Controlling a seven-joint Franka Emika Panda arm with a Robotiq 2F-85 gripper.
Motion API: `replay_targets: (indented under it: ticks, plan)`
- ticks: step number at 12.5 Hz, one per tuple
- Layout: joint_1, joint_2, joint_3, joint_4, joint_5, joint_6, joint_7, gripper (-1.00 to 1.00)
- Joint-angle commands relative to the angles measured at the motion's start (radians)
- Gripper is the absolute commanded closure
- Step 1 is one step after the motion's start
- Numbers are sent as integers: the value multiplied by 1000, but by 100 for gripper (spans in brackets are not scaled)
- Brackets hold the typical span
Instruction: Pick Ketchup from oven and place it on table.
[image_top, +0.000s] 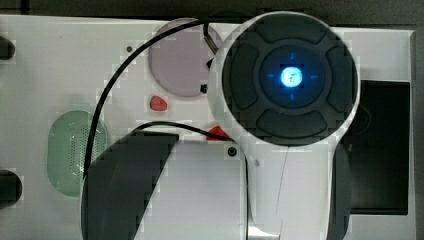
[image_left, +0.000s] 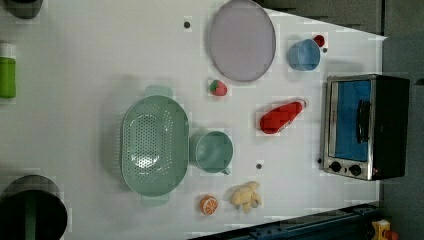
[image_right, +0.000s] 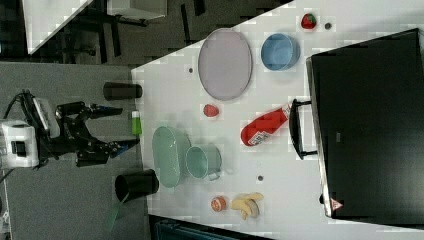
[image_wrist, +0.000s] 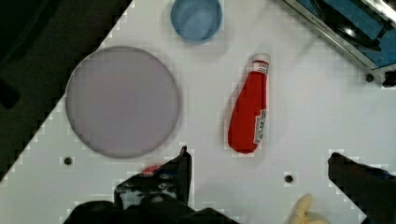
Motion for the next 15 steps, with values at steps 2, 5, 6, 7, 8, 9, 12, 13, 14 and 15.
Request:
replay_targets:
  ticks: [2, 5, 6, 7, 8, 9, 12, 13, 14, 15]
  plan:
    - [-28, 32, -8, -12, 30, -63, 47, -100]
    - [-28, 40, -8, -12, 30, -63, 47, -100]
    - [-28, 41, -8, -12, 30, -63, 47, -100]
    - [-28, 43, -8, -12, 30, -63, 47, -100]
    - [-28, 44, -8, -13, 30, -63, 47, -100]
    - [-28, 44, -8, -12, 30, -63, 47, -100]
    - [-28, 44, -8, -13, 30, -63, 47, -100]
    - [-28, 44, -8, -13, 30, -63, 47, -100]
    - [-28, 44, -8, -12, 30, -63, 47, -100]
    - [-28, 44, -8, -13, 30, -63, 47, -100]
